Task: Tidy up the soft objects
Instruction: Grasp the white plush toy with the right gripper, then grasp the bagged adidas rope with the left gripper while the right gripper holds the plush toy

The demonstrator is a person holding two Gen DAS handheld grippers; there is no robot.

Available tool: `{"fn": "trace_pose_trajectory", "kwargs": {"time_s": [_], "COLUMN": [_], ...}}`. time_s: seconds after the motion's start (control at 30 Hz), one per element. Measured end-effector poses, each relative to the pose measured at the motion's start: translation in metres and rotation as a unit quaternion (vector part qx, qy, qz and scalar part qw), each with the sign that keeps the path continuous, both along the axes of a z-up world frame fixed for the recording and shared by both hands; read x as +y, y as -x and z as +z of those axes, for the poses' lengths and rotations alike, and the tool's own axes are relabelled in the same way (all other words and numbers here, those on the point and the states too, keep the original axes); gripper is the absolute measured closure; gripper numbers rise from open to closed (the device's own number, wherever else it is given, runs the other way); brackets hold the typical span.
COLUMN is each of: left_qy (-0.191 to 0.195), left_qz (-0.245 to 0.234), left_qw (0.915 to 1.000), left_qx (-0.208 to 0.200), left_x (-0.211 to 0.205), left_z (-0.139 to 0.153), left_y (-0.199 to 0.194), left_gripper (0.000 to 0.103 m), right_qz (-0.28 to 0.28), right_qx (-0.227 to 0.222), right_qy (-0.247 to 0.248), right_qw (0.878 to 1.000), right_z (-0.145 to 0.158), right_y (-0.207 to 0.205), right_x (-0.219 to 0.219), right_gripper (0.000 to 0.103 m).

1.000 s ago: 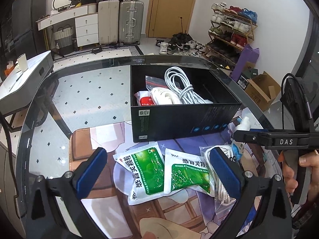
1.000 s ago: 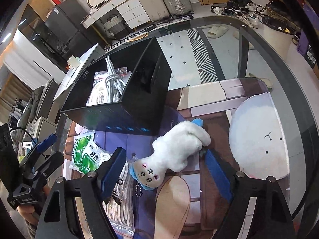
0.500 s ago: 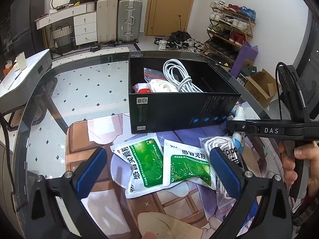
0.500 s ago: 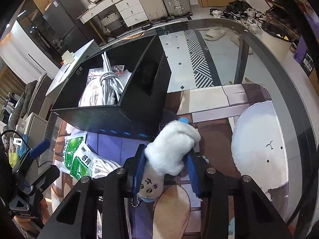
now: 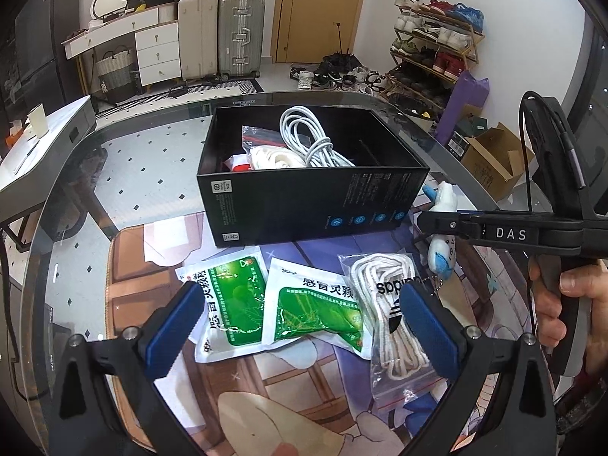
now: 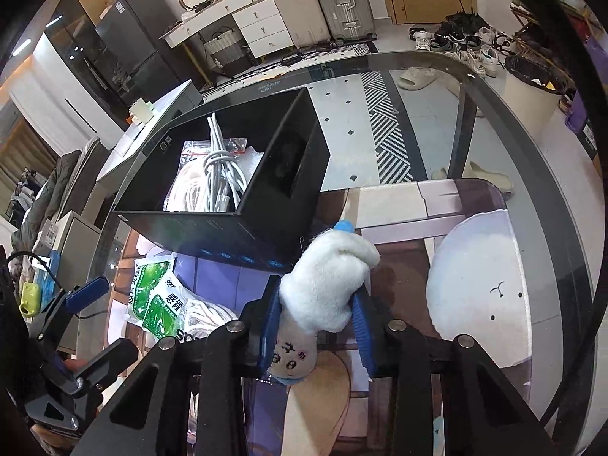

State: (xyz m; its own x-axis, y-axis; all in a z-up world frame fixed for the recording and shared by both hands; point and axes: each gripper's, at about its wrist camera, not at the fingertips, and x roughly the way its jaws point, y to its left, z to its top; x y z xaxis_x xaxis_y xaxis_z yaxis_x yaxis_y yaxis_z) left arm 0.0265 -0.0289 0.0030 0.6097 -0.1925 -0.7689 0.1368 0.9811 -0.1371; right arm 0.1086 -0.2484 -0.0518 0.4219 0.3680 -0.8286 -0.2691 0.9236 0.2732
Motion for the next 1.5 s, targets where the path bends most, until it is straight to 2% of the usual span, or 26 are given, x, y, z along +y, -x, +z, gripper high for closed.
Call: {"fn": "trace_pose_trajectory", "kwargs": {"time_s": [0.5,1.0,1.1,1.27,1.33,1.5], "left_qy": [-0.03,-0.067,-0.069,-0.077,-0.077,-0.072], "left_qz": [-0.006,0.002,0.004,0.004,0.006,0.001], "left_qw": [0.9994,0.9968,0.9963,0.9957,0.9956,0.9959], "left_qx": [0.017,0.044,0.051,0.053,0.053,0.056], "left_x": [-0.05,-0.082,-0.085,-0.089,-0.089,-0.09], "left_z": [0.003,-0.019,-0.026,-0.03,-0.03,-0.031], "left_y": [0.003,-0.01,-0.013,-0.014,-0.015,-0.017], "left_gripper": [0.0,0.001,0.012,0.023,0.037,0.05], "right_qz": [0.0,-0.002,-0.001,0.0,-0.001,-0.002], "right_qx": [-0.023,-0.029,-0.029,-0.028,-0.028,-0.026], "right_qy": [-0.005,-0.022,-0.024,-0.022,-0.023,-0.023], "right_qw": [1.0,0.999,0.999,0.999,0.999,0.999], "right_z": [0.012,0.012,0.01,0.009,0.008,0.007], "right_y": [0.005,0.008,0.007,0.007,0.007,0.006], "right_x": [-0.025,-0.044,-0.043,-0.044,-0.044,-0.045], "right_gripper": [0.068,0.068,0.068,0.068,0.068,0.068]}}
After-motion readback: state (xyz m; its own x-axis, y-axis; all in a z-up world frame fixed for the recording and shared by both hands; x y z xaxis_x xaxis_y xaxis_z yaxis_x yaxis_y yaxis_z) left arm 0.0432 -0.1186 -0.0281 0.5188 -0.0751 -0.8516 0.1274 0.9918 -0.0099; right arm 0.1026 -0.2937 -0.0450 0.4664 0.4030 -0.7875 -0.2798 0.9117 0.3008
